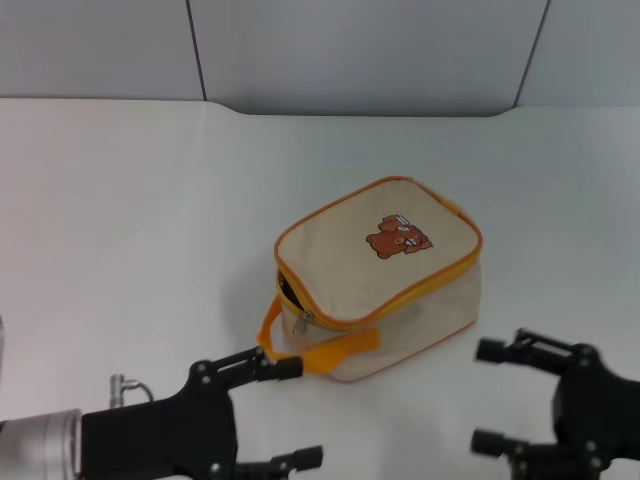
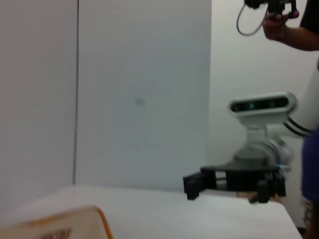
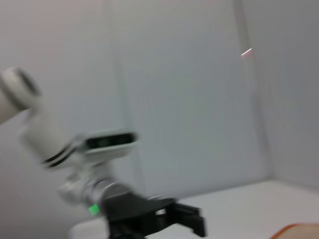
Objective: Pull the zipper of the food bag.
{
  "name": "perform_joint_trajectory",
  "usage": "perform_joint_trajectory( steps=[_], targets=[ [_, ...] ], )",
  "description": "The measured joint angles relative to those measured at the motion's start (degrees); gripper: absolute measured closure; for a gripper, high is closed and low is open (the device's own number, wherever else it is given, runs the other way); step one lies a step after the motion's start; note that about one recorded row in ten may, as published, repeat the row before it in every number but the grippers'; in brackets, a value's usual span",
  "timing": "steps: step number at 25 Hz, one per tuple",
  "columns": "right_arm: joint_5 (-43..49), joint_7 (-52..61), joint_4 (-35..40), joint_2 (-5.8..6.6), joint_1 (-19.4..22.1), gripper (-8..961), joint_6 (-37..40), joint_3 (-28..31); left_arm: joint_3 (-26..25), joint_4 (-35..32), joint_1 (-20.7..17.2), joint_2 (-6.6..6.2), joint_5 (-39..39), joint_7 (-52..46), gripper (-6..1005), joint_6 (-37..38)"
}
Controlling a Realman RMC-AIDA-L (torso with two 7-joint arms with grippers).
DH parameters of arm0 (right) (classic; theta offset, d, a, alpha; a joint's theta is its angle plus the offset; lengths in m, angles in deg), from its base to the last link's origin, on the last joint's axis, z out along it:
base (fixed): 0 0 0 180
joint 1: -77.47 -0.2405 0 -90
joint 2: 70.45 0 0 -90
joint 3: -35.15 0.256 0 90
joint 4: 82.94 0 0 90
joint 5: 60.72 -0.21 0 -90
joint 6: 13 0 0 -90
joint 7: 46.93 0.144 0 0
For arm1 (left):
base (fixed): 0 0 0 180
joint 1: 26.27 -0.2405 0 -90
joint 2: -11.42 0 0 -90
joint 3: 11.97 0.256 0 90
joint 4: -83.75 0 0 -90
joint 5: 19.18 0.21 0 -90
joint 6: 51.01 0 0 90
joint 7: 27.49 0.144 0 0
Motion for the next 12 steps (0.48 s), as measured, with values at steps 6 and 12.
perform_joint_trajectory(
  steps=[6,12],
  targets=[
    [0.0,2.0,1.1,-0.81,-2.7,100,-2.0,-5.3,0.3,-1.7,-1.1,-0.19,-0.2,-1.5,181,3.0],
    [-0.2,3.4,1.3,-0.89,-3.6,101,-2.5,-5.7,0.3,-1.8,-1.1,-0.24,-0.2,-1.5,181,3.3]
  ],
)
